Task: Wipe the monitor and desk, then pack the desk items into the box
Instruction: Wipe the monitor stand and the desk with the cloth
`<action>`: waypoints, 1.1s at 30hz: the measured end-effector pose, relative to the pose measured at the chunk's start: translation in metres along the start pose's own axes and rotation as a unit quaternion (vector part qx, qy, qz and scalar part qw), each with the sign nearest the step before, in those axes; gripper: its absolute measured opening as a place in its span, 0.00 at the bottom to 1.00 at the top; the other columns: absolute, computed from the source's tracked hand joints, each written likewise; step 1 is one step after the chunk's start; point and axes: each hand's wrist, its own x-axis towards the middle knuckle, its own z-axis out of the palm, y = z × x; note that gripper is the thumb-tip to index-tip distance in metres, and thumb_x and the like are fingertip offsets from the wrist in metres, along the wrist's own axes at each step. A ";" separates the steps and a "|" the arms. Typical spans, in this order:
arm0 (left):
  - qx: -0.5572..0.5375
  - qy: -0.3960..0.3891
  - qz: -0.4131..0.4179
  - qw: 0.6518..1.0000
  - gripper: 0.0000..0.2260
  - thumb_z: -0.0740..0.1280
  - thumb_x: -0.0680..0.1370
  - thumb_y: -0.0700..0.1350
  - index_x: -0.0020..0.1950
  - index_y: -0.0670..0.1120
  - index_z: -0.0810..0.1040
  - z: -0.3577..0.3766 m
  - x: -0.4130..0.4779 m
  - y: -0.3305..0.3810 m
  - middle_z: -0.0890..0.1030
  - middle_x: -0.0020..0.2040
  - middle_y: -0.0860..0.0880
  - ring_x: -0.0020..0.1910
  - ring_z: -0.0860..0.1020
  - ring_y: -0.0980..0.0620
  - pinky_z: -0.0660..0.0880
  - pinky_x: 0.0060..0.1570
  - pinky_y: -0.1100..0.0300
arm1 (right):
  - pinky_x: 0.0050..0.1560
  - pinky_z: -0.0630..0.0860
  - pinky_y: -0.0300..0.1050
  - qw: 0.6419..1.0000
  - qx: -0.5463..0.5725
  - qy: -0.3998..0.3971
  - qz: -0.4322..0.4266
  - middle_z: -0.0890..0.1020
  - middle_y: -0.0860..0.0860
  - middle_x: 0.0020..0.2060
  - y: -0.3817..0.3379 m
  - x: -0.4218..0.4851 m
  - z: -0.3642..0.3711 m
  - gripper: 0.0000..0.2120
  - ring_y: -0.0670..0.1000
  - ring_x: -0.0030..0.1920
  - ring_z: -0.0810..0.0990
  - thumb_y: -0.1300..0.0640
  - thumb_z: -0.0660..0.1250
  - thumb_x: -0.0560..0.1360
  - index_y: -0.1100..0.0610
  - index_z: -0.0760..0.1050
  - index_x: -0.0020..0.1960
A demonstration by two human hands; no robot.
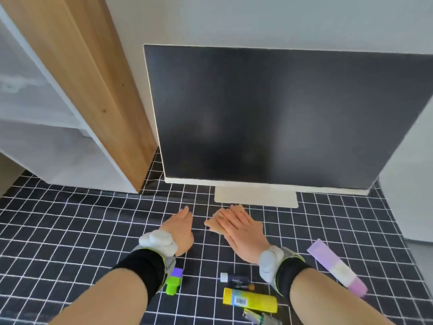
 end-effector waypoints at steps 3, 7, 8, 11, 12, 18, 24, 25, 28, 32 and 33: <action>0.035 -0.025 0.031 0.999 0.29 0.55 0.81 0.43 0.78 0.40 0.46 0.005 0.010 0.065 0.44 0.80 0.44 0.79 0.49 0.45 0.53 0.76 0.54 | 0.73 0.63 0.57 0.982 -0.011 0.033 0.185 0.68 0.50 0.73 0.042 -0.052 -0.011 0.25 0.61 0.74 0.64 0.49 0.52 0.79 0.51 0.63 0.75; 0.085 -0.048 0.031 0.995 0.30 0.55 0.81 0.45 0.78 0.38 0.45 0.013 0.018 0.121 0.45 0.79 0.41 0.77 0.54 0.41 0.58 0.74 0.51 | 0.75 0.54 0.61 0.936 0.054 0.026 0.346 0.56 0.57 0.77 0.059 -0.070 -0.006 0.30 0.67 0.75 0.55 0.56 0.60 0.77 0.51 0.56 0.77; 0.094 -0.064 0.017 0.993 0.29 0.55 0.81 0.44 0.78 0.37 0.46 0.012 0.018 0.124 0.45 0.79 0.41 0.77 0.55 0.41 0.58 0.74 0.51 | 0.74 0.55 0.62 0.952 0.050 0.018 0.301 0.57 0.58 0.77 0.052 -0.065 -0.006 0.30 0.68 0.75 0.55 0.57 0.61 0.76 0.52 0.57 0.77; 0.132 -0.101 -0.005 0.986 0.25 0.53 0.81 0.43 0.77 0.37 0.52 0.011 0.021 0.147 0.48 0.79 0.38 0.77 0.55 0.41 0.58 0.72 0.51 | 0.68 0.68 0.62 0.979 0.046 0.028 0.198 0.67 0.58 0.72 0.059 -0.073 -0.002 0.29 0.66 0.71 0.65 0.60 0.67 0.72 0.52 0.66 0.72; 0.139 -0.106 -0.008 0.985 0.25 0.53 0.81 0.43 0.77 0.37 0.53 0.009 0.023 0.150 0.48 0.79 0.38 0.77 0.57 0.41 0.59 0.71 0.51 | 0.67 0.70 0.62 0.972 0.064 0.047 0.220 0.66 0.57 0.72 0.067 -0.076 -0.010 0.27 0.65 0.72 0.63 0.61 0.65 0.73 0.51 0.66 0.72; 0.151 -0.113 -0.032 0.982 0.31 0.55 0.77 0.47 0.77 0.37 0.51 0.011 0.038 0.144 0.49 0.79 0.40 0.71 0.68 0.40 0.69 0.66 0.51 | 0.68 0.66 0.57 0.906 0.137 0.063 0.395 0.57 0.56 0.74 0.136 -0.064 -0.036 0.26 0.60 0.75 0.53 0.60 0.55 0.79 0.49 0.57 0.75; 0.180 -0.098 -0.051 0.977 0.34 0.57 0.77 0.50 0.77 0.36 0.50 0.018 0.040 0.154 0.51 0.79 0.40 0.71 0.68 0.40 0.70 0.66 0.52 | 0.60 0.68 0.53 0.894 0.064 0.081 0.436 0.68 0.53 0.66 0.179 -0.085 -0.034 0.21 0.58 0.66 0.66 0.60 0.54 0.78 0.50 0.62 0.70; 0.181 -0.094 -0.053 0.978 0.34 0.57 0.77 0.50 0.77 0.35 0.49 0.018 0.039 0.153 0.52 0.79 0.40 0.71 0.67 0.40 0.70 0.67 0.52 | 0.58 0.69 0.53 0.878 0.061 0.082 0.469 0.68 0.53 0.66 0.189 -0.097 -0.035 0.21 0.58 0.65 0.67 0.59 0.54 0.78 0.49 0.61 0.70; 0.164 -0.095 -0.058 0.980 0.34 0.56 0.77 0.51 0.77 0.36 0.49 0.017 0.041 0.152 0.54 0.79 0.40 0.72 0.67 0.41 0.69 0.68 0.52 | 0.58 0.69 0.54 0.829 0.064 0.068 0.551 0.68 0.54 0.64 0.224 -0.148 -0.038 0.24 0.60 0.63 0.68 0.57 0.61 0.74 0.48 0.59 0.68; 0.152 -0.098 -0.062 0.982 0.35 0.56 0.76 0.52 0.77 0.36 0.49 0.018 0.040 0.152 0.54 0.79 0.40 0.71 0.68 0.41 0.70 0.66 0.53 | 0.63 0.68 0.57 0.740 0.119 0.057 0.660 0.68 0.60 0.63 0.247 -0.206 -0.048 0.32 0.64 0.62 0.68 0.63 0.69 0.68 0.56 0.60 0.68; 0.149 -0.099 -0.062 0.982 0.35 0.56 0.76 0.51 0.77 0.36 0.50 0.018 0.041 0.151 0.54 0.79 0.40 0.71 0.68 0.41 0.71 0.65 0.53 | 0.63 0.67 0.57 0.712 0.148 0.077 0.682 0.68 0.61 0.64 0.248 -0.212 -0.050 0.31 0.65 0.63 0.68 0.64 0.67 0.68 0.58 0.60 0.68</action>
